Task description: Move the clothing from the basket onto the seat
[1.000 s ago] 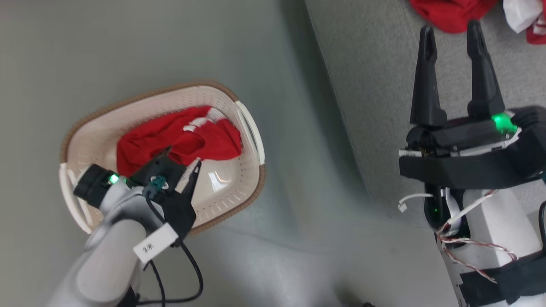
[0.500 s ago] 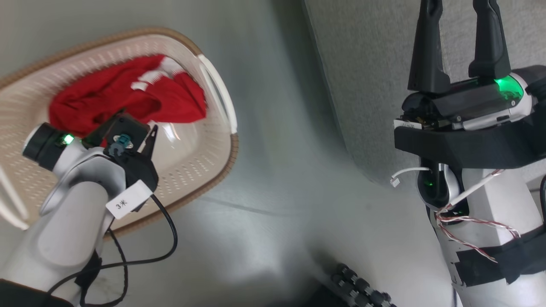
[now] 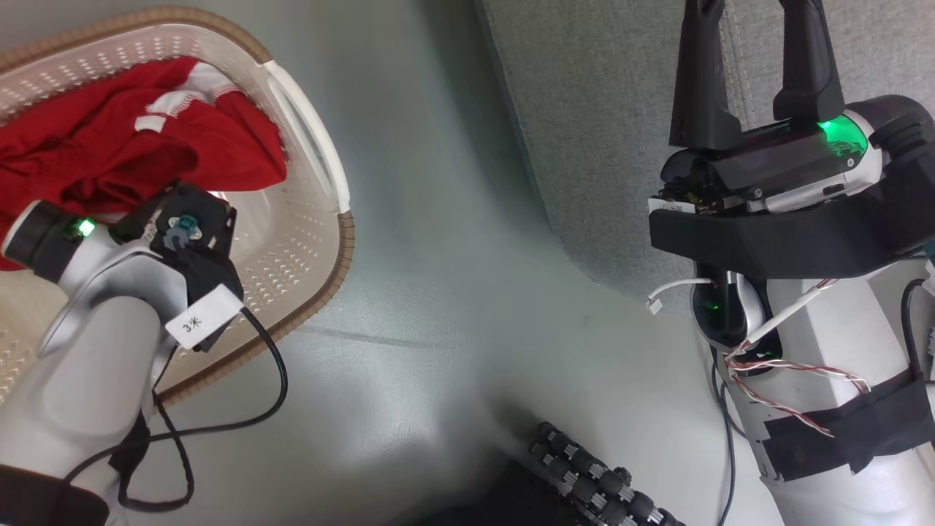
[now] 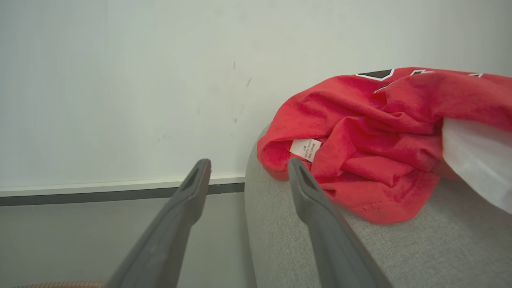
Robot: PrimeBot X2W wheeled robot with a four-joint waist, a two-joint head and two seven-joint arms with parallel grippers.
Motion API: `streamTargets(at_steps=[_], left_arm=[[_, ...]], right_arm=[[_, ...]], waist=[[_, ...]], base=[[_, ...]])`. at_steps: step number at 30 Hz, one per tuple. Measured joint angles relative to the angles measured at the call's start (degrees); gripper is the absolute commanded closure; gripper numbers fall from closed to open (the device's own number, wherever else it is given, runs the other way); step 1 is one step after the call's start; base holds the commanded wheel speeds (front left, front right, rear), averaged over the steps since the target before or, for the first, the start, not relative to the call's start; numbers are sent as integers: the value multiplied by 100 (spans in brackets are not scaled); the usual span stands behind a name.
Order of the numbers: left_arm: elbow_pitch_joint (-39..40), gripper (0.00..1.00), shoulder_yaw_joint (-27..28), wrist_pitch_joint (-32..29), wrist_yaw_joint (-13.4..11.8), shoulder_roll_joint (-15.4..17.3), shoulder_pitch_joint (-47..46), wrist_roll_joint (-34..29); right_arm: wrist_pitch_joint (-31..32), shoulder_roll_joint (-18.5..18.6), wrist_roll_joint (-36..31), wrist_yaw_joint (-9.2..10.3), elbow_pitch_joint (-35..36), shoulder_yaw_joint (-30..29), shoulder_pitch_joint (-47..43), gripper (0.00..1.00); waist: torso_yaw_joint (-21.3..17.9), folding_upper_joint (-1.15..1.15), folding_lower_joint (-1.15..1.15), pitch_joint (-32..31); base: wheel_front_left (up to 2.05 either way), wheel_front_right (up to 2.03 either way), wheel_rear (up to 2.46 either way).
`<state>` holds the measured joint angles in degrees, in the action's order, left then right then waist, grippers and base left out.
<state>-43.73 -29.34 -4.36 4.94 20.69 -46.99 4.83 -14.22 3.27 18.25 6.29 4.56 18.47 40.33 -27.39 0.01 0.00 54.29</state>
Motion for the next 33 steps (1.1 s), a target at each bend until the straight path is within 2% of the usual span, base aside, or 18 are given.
streamTargets(at_steps=[8,19,20,22,24,25,26,33], left_arm=[[-274,0,93,94,-350,2,-247,-151],[-627,2,-10,196,-449,-56,-442,-250],[-662,12,-32,196,-449,-66,-472,-263],[-755,63,-62,197,-448,-85,-512,-293],[-809,90,-98,201,-442,-96,-556,-297],[-837,90,-112,203,-437,-111,-575,-301],[-880,100,-122,224,-436,-135,-590,-301],[-999,100,-87,394,-436,-261,-691,-281]], right_arm=[[-7,-10,0,0,-13,-2,-35,0],[-48,-20,4,1,-21,19,-104,0],[-48,-21,4,2,-15,14,-105,0],[-49,-21,4,2,-4,2,-112,0],[-49,-22,3,9,0,-9,-128,0],[-49,-22,2,9,0,-14,-132,0],[-49,-22,1,10,3,-22,-135,0],[-49,-24,-3,10,22,-69,-163,0]], waist=[[-39,-1,0,56],[-38,-1,0,92],[-39,-1,0,94],[-40,-1,0,97],[-42,-1,0,99],[-44,-1,0,99],[-46,-1,0,98],[-56,-1,0,89]], base=[[0,0,0],[0,0,0],[0,0,0],[0,0,0],[0,0,0],[0,0,0],[0,0,0],[0,0,0]])
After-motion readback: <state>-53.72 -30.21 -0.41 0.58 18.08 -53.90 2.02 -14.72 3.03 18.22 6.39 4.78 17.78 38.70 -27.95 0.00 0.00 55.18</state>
